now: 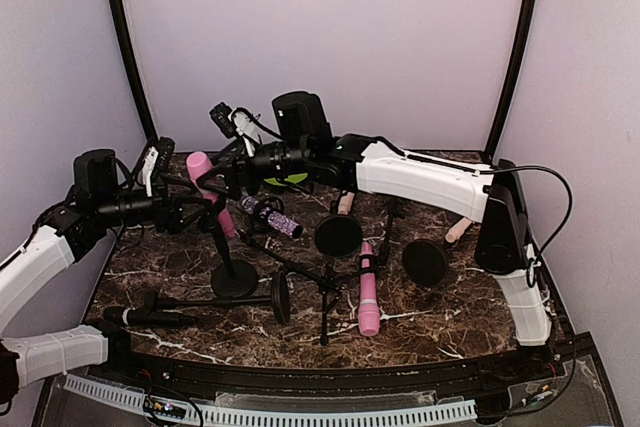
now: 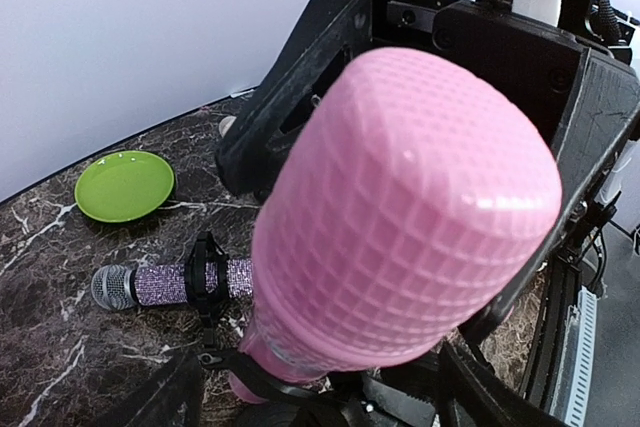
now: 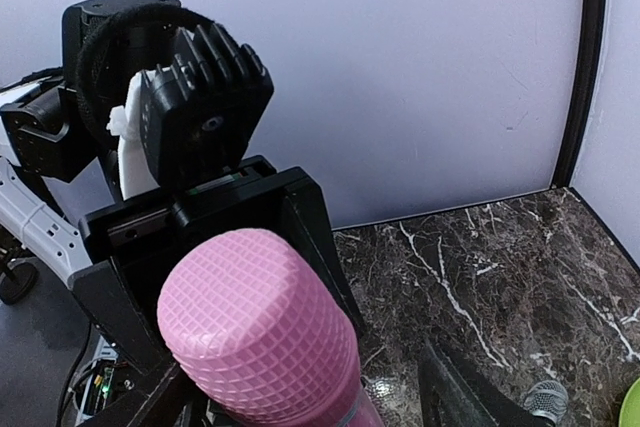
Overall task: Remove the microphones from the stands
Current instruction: Hold the microphone from the microphone stand.
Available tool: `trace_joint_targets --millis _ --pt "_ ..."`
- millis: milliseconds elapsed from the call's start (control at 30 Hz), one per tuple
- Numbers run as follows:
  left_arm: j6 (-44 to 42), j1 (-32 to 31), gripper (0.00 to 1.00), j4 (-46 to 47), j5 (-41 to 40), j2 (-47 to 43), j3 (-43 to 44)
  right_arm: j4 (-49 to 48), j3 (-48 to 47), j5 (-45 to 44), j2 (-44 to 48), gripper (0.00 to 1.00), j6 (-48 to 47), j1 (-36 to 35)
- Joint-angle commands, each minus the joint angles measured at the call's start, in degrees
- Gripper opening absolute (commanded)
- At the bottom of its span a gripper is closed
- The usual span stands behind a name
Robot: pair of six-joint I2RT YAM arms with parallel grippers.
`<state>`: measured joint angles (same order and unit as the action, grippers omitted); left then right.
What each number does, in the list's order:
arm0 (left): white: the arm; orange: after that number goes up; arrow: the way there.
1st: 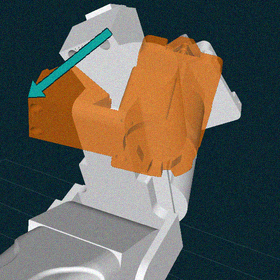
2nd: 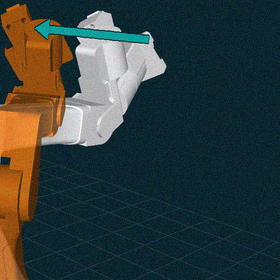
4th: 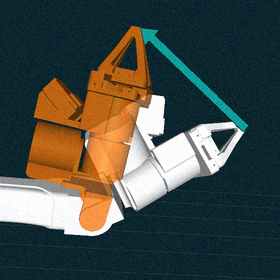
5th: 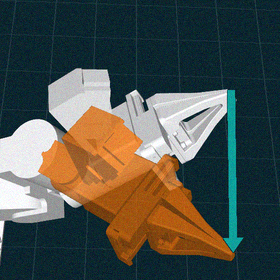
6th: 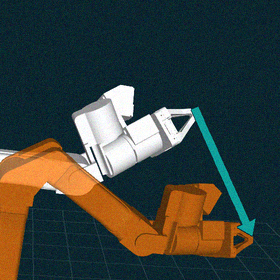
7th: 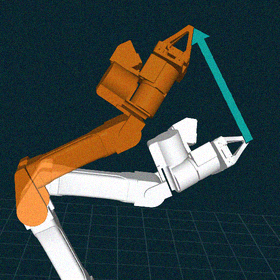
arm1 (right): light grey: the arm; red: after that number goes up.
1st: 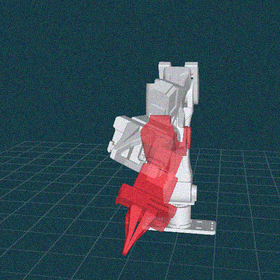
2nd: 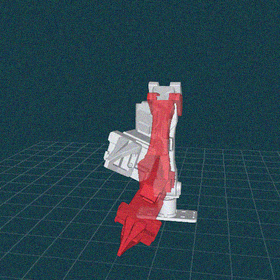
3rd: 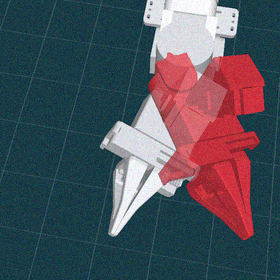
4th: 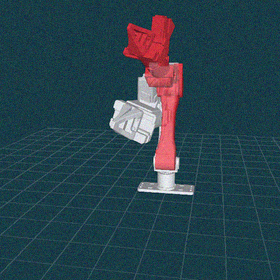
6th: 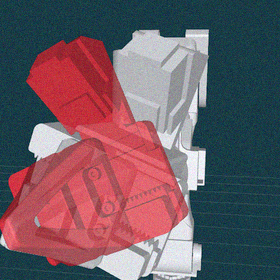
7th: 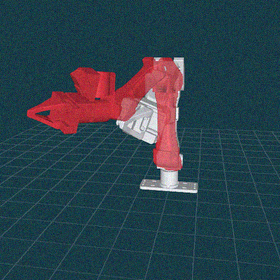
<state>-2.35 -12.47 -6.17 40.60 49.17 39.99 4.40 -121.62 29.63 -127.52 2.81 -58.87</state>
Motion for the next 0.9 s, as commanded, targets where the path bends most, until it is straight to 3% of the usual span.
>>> trace_joint_targets --millis 0,400,667,867 --pt "-0.8 0.3 0.81 -0.4 3.4 0.8 0.6 -1.6 -1.4 -1.9 0.4 0.71 -0.1 -0.4" --pt "-1.9 0.3 0.79 -1.0 6.7 3.4 1.0 -2.0 1.0 -6.9 1.9 0.66 -0.7 -1.2" --pt "-1.5 0.3 0.78 -0.2 7.7 4.5 0.8 -1.6 -4.1 -6.1 -1.6 0.76 -1.9 -1.2" --pt "-0.9 0.3 0.73 0.6 10.3 6.0 1.0 -2.9 -4.8 -5.5 -2.3 0.65 -2.0 -1.2"
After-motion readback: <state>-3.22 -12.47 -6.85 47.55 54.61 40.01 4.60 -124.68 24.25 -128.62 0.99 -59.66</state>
